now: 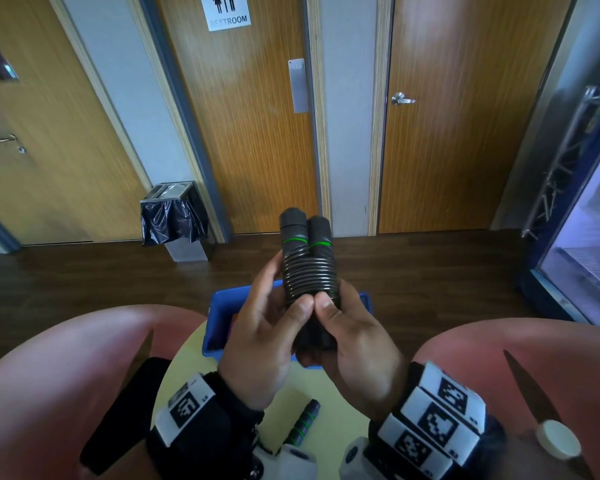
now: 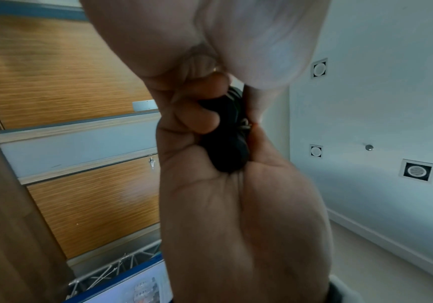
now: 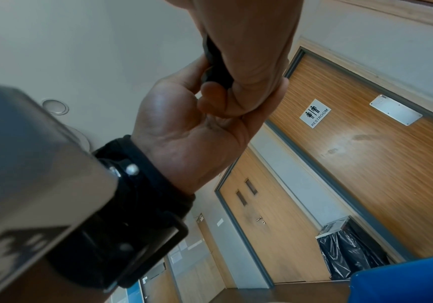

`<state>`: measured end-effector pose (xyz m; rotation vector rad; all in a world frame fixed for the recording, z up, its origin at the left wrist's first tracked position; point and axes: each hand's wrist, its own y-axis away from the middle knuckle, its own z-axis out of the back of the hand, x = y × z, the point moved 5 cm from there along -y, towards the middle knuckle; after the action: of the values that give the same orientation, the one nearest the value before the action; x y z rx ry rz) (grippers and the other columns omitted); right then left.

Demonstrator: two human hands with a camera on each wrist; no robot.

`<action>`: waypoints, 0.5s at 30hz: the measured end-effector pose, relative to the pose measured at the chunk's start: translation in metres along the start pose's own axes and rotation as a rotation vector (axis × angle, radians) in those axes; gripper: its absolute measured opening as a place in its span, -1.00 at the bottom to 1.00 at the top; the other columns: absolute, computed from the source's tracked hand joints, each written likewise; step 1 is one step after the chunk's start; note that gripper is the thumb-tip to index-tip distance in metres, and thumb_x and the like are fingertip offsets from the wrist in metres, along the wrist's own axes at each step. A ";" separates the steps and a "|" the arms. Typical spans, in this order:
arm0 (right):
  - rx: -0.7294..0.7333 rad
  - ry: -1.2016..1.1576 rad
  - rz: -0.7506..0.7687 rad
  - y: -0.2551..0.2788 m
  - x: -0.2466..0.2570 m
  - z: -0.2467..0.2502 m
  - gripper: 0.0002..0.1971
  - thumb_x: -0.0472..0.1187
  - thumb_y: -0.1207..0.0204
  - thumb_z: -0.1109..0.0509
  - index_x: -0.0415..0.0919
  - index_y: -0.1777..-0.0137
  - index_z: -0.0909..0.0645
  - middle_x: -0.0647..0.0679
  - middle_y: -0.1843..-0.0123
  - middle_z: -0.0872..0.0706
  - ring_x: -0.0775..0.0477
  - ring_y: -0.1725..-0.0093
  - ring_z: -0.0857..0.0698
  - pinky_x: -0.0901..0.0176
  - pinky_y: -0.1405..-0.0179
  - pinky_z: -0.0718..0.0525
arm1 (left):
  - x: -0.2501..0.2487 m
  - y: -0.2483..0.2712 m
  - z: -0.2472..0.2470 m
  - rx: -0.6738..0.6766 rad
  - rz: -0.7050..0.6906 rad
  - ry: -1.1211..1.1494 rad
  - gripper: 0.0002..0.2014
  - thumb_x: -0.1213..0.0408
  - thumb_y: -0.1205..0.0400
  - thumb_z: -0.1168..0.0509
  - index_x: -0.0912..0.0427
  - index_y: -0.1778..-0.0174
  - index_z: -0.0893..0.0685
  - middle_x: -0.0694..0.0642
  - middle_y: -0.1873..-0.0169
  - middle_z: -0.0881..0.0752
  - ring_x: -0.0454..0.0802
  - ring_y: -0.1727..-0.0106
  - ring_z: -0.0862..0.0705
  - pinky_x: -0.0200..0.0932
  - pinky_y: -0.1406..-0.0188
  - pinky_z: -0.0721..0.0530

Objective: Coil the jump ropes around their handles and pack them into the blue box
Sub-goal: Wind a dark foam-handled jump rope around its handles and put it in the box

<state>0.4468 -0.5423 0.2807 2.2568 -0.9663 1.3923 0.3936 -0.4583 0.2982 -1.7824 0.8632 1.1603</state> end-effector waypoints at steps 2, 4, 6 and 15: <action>-0.008 0.007 -0.008 0.000 0.000 -0.001 -0.57 -0.02 -0.51 -0.24 -0.23 -0.30 -0.46 -0.14 0.23 -0.72 -0.10 0.41 -0.61 0.05 0.44 -0.55 | 0.000 0.001 -0.001 -0.029 -0.012 -0.017 -0.44 0.35 -0.58 -0.28 0.02 -0.54 -0.42 0.17 0.08 -0.81 -0.13 0.36 -0.71 -0.36 0.44 -0.63; -0.011 0.014 -0.023 0.001 0.000 -0.004 -0.57 0.00 -0.50 -0.24 -0.19 -0.30 -0.48 -0.22 0.14 -0.74 -0.24 0.30 -0.64 -0.04 0.38 -0.61 | 0.000 0.001 -0.001 -0.061 -0.012 -0.032 -0.46 0.31 -0.63 -0.36 0.04 -0.55 -0.42 0.13 0.11 -0.81 -0.16 0.38 -0.70 -0.38 0.44 -0.63; -0.024 0.007 -0.043 0.001 -0.001 -0.006 -0.57 0.02 -0.49 -0.24 -0.15 -0.31 -0.49 -0.36 -0.02 -0.75 -0.56 0.12 -0.66 -0.32 0.20 -0.68 | 0.001 0.002 0.000 -0.093 -0.011 -0.066 -0.46 0.23 -0.59 -0.30 0.02 -0.54 -0.42 0.08 0.13 -0.82 -0.19 0.37 -0.70 -0.38 0.45 -0.62; -0.015 -0.120 -0.102 -0.004 -0.006 -0.005 -0.49 -0.05 -0.48 -0.27 -0.17 -0.43 -0.51 -0.55 -0.29 -0.61 -0.76 -0.26 -0.52 -0.48 -0.10 -0.55 | 0.004 0.000 -0.003 -0.188 0.116 -0.006 -0.46 0.06 -0.61 -0.37 -0.14 -0.54 -0.45 0.12 -0.23 -0.76 0.12 -0.25 -0.73 0.35 -0.33 -0.58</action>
<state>0.4448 -0.5340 0.2778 2.3656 -0.8813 1.2159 0.3959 -0.4617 0.2951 -1.8989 0.8883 1.3596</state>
